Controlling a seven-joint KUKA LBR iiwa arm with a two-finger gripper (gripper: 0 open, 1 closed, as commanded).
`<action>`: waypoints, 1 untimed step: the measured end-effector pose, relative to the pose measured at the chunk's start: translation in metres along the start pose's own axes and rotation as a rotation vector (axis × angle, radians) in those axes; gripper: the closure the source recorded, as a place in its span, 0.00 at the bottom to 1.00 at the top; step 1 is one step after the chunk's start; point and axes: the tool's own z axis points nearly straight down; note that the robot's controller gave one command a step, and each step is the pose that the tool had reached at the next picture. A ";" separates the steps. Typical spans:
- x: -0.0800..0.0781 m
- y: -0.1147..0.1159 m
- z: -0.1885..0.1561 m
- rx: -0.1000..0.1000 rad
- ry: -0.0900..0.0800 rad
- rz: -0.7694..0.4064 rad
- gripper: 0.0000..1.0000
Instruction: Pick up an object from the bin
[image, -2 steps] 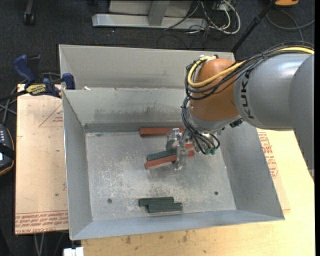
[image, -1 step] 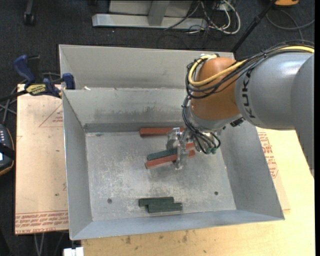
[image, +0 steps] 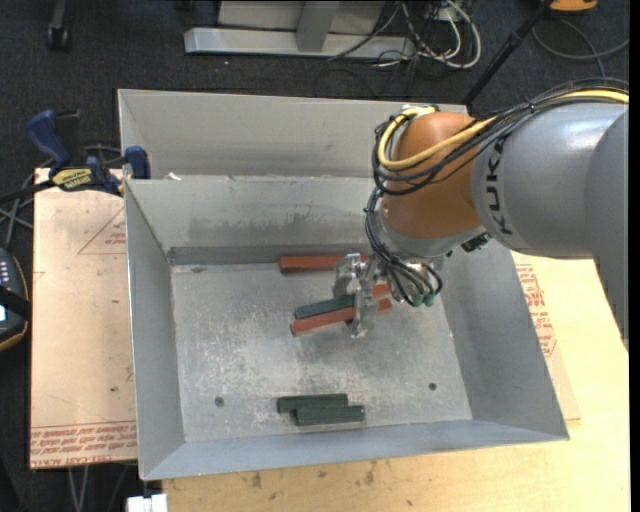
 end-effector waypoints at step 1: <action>0.000 0.000 -0.002 0.000 0.000 0.000 1.00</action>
Offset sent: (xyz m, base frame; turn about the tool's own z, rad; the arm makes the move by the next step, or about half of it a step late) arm 0.0001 0.0001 0.0229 0.0000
